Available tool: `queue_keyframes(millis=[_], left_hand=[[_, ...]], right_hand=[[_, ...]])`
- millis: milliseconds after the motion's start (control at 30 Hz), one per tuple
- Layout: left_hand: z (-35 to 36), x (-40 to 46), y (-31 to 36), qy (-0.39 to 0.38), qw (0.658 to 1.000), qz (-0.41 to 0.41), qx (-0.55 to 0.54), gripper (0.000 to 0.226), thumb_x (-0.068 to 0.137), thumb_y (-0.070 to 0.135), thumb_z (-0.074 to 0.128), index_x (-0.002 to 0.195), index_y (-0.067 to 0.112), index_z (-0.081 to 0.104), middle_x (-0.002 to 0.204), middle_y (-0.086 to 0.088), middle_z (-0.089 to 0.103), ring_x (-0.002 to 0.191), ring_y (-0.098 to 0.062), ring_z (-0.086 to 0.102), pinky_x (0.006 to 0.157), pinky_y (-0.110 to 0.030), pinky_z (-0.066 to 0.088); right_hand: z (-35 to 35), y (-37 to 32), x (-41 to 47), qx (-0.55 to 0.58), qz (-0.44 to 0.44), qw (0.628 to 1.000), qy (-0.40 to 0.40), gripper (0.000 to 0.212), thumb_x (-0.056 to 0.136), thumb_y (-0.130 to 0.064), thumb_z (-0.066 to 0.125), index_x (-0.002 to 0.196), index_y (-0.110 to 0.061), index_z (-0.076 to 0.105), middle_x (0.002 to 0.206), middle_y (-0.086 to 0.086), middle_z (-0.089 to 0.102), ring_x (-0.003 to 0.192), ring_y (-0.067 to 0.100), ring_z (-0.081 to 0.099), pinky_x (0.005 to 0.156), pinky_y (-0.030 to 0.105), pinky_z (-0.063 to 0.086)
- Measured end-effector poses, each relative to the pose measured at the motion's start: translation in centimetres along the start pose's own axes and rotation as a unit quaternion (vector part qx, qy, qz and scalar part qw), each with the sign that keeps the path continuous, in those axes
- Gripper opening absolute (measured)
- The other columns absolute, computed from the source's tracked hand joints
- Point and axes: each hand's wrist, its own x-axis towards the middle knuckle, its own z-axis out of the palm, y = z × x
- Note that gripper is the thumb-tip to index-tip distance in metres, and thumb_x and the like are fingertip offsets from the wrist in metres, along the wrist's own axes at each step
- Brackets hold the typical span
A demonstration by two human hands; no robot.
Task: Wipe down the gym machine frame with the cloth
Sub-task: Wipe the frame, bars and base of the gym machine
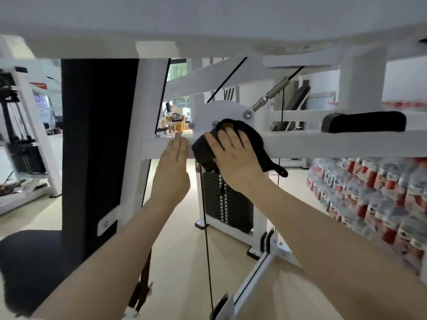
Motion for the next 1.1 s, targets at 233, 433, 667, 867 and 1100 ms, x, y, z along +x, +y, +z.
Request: queue_keyframes(millis=[233,433,667,867,1100], left_hand=[[-2.7,0.3,-3.9,-0.031,0.985,0.019,-0.169,0.076,0.079,-0.023,0.031,0.147,0.011,0.018,0.152,0.008,0.011,0.138,-0.003,0.012,0.105,0.002,0.006],[-4.4,-0.9,-5.7,0.058,0.988,-0.003,-0.141,0.07,0.082,-0.017,0.038,0.146,0.008,0.022,0.152,-0.006,0.026,0.139,-0.011,0.021,0.11,-0.014,0.015],[-2.8,-1.2,-4.9,0.032,0.993,-0.012,-0.109,0.076,0.081,-0.011,0.047,0.147,0.012,0.018,0.155,-0.002,0.019,0.142,-0.014,0.015,0.111,-0.02,0.011],[-0.1,-0.6,-0.6,0.03,0.991,0.117,-0.061,0.06,0.079,0.009,0.038,0.138,-0.001,0.036,0.144,-0.019,0.038,0.133,-0.032,0.033,0.107,-0.046,0.029],[2.5,-0.3,5.0,0.047,0.99,0.095,-0.091,0.068,0.07,0.003,0.045,0.137,-0.001,0.035,0.145,-0.02,0.036,0.133,-0.03,0.032,0.109,-0.044,0.02]], right_hand=[[1.0,-5.6,2.6,-0.004,0.012,0.999,0.05,0.059,0.079,-0.02,0.053,0.137,-0.015,0.046,0.128,0.01,0.056,0.124,0.03,0.048,0.108,0.042,0.018],[0.9,-11.5,6.5,0.019,-0.039,0.999,0.021,0.058,0.078,-0.019,0.025,0.125,-0.018,0.059,0.124,0.005,0.061,0.12,0.026,0.053,0.106,0.04,0.026],[0.8,0.0,-0.3,-0.015,0.066,0.994,0.092,0.049,0.087,-0.038,0.045,0.129,-0.014,0.049,0.121,0.013,0.058,0.116,0.032,0.051,0.104,0.044,0.027],[-0.1,3.0,-0.8,0.001,0.153,0.981,0.119,0.04,0.084,-0.043,0.045,0.109,-0.015,0.06,0.105,0.009,0.063,0.1,0.03,0.055,0.092,0.042,0.029],[-1.3,5.5,-0.4,0.054,0.011,0.995,0.078,0.043,0.081,-0.045,0.055,0.112,-0.016,0.061,0.096,0.006,0.066,0.086,0.027,0.062,0.08,0.037,0.043]])
